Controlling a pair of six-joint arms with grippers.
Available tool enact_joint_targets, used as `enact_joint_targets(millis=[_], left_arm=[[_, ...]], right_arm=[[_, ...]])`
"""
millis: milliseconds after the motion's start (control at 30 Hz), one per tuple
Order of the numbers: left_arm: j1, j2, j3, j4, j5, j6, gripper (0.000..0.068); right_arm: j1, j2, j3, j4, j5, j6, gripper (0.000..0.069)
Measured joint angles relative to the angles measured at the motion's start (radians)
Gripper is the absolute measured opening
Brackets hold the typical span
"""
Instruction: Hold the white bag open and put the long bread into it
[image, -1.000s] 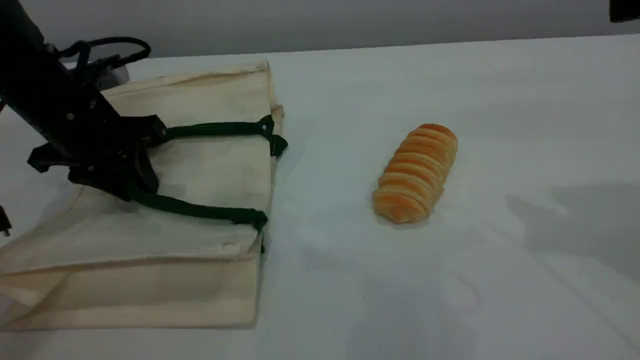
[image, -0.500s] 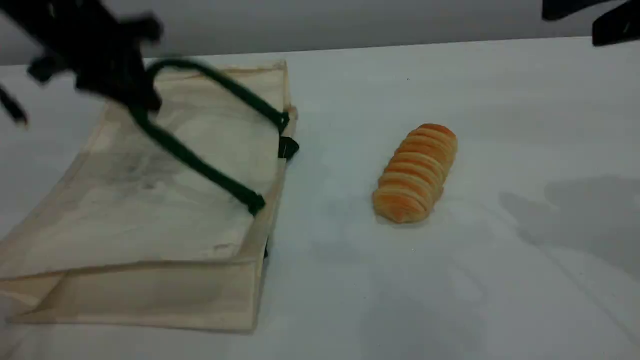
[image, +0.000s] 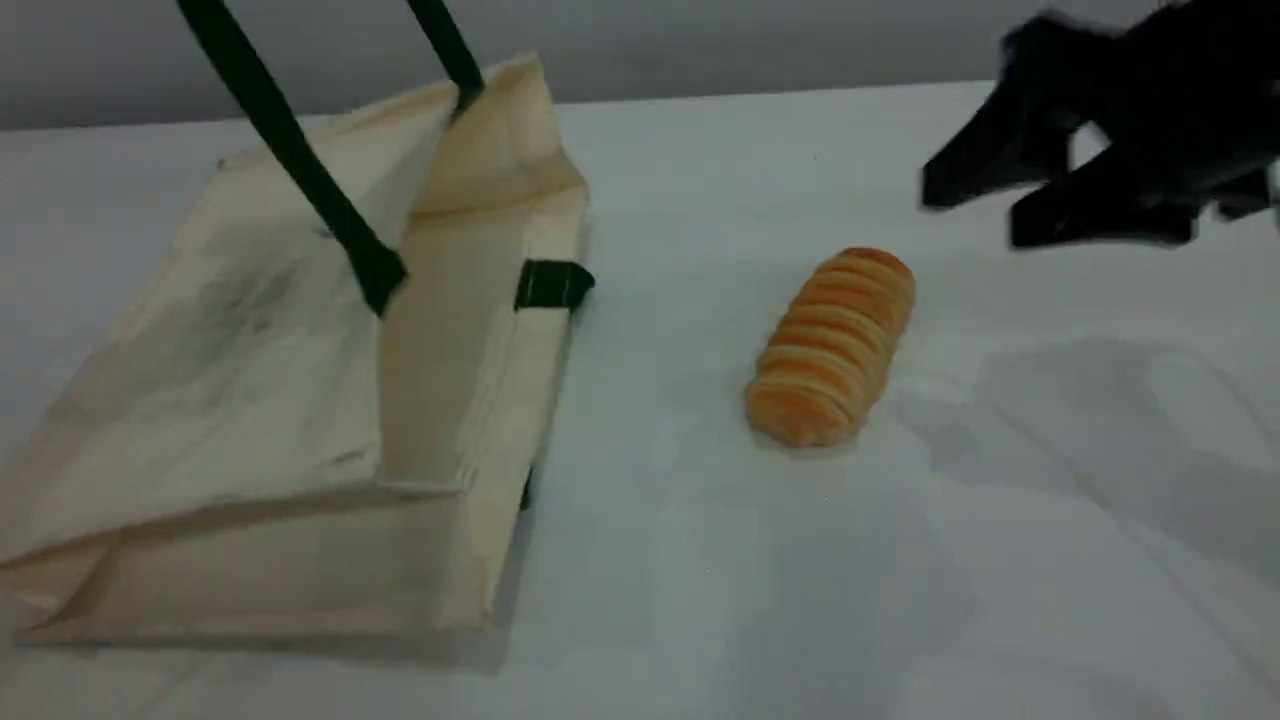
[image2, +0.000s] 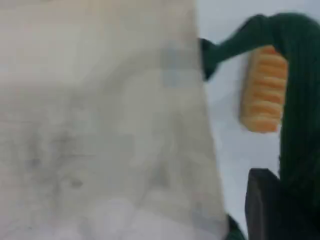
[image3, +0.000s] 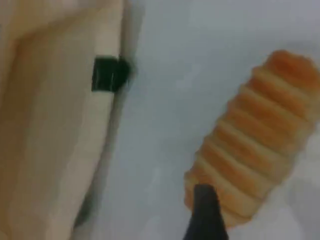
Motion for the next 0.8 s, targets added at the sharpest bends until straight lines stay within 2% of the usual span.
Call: enact_joint_targets(millis=[200,433,800], left_arm=[[-0.018,-0.142,0.0,-0.003,0.053,-0.002,0.0083],[-0.019,-0.236,0.0,-0.006,0.097,-0.013,0.0083],[-0.019,-0.254,0.0,-0.01,0.106,-0.029,0.0083]], right_arm=[[0.053,0.123,-0.087,0.011,-0.002,-0.046,0.0463],[0.054,0.194,-0.146,0.012,-0.126,-0.046,0.0463],[0.054,0.241,-0.225,0.008,-0.119,-0.045,0.0463]])
